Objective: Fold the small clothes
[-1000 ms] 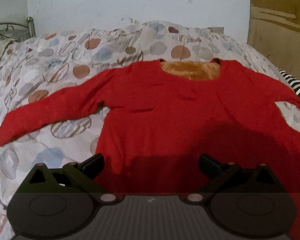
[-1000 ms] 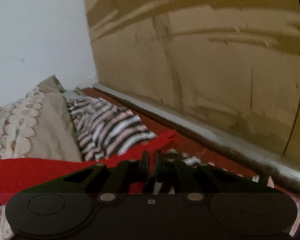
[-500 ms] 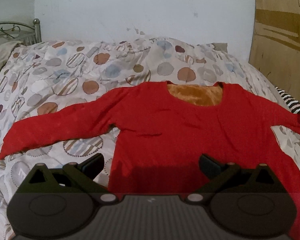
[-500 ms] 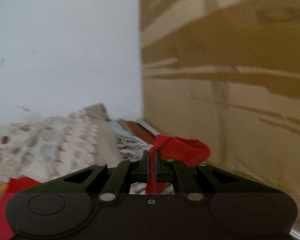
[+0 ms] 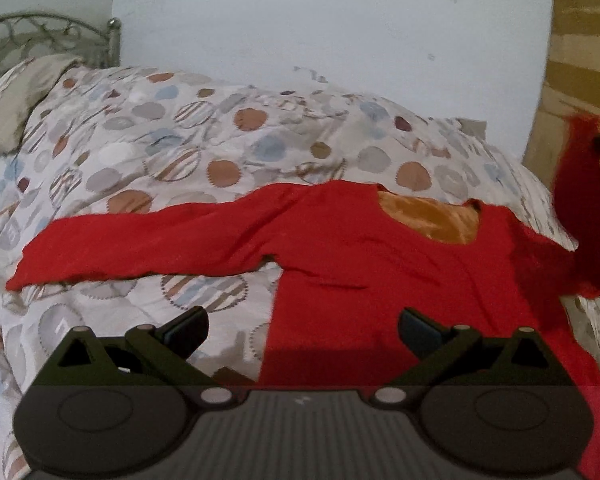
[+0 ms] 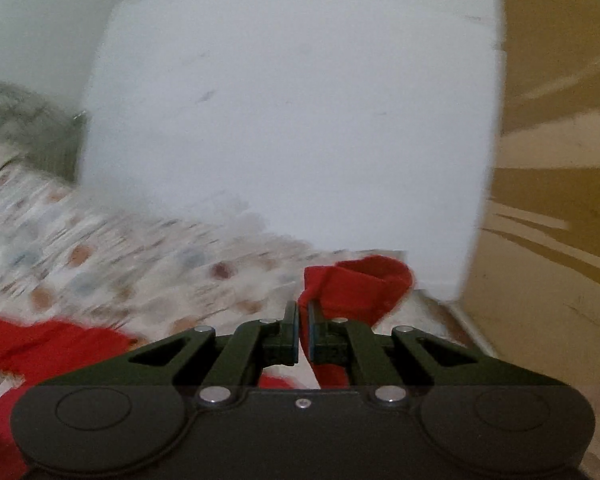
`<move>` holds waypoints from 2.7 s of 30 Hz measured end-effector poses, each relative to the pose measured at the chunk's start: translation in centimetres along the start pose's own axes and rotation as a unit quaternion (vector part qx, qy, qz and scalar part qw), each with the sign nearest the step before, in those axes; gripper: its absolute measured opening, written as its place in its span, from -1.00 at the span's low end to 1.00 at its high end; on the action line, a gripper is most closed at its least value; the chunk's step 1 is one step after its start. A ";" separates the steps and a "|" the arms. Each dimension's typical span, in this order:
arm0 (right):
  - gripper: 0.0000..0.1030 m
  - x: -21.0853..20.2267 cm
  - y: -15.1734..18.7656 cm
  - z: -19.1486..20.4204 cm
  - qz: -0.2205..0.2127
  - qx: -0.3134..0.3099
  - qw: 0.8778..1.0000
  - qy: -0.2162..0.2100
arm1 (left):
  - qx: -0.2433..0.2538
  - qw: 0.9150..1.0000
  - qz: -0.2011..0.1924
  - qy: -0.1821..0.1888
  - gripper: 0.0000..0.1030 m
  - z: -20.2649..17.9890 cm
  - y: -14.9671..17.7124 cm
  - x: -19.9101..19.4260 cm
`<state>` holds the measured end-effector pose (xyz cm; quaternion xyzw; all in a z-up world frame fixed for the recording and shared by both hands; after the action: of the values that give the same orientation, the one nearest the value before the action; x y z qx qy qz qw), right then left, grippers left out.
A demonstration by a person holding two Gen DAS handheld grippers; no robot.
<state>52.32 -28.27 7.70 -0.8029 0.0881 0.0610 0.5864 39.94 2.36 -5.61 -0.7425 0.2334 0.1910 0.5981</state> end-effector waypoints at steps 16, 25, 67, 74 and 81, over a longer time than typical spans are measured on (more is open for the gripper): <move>-0.96 -7.3 14.2 18.7 0.046 -0.249 0.958 -0.134 | -0.024 0.999 -0.002 -0.022 0.99 4.0 1.0 0.0; 0.09 -4.9 13.1 18.3 0.055 -0.221 0.963 -0.141 | -0.025 1.000 0.005 -0.016 0.99 3.2 1.7 0.5; -0.19 4.2 18.7 -0.4 0.058 -0.263 0.961 0.065 | 0.066 0.997 -0.022 0.035 0.99 -3.2 4.2 9.0; -0.84 3.8 16.8 -4.9 0.134 0.036 0.988 0.068 | 0.057 0.997 -0.020 0.053 0.99 -3.0 4.1 8.7; -0.76 4.2 19.7 -6.6 0.200 0.156 0.965 0.058 | 0.074 0.996 -0.016 0.038 1.00 -3.3 4.4 9.1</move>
<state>52.18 -40.64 -9.45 -0.6694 0.2896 0.1160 0.6742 44.91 -2.69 -13.57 -0.7066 0.2578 0.1353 0.6449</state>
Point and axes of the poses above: each gripper's, at about its wrist camera, not at the fingertips, and x roughly the way its jaws point, z to its left, y to its underside, the point moved 9 cm from there along x, roughly the way its jaws point, and after that the axes turned 10 degrees about y, right-handed, at the moved point
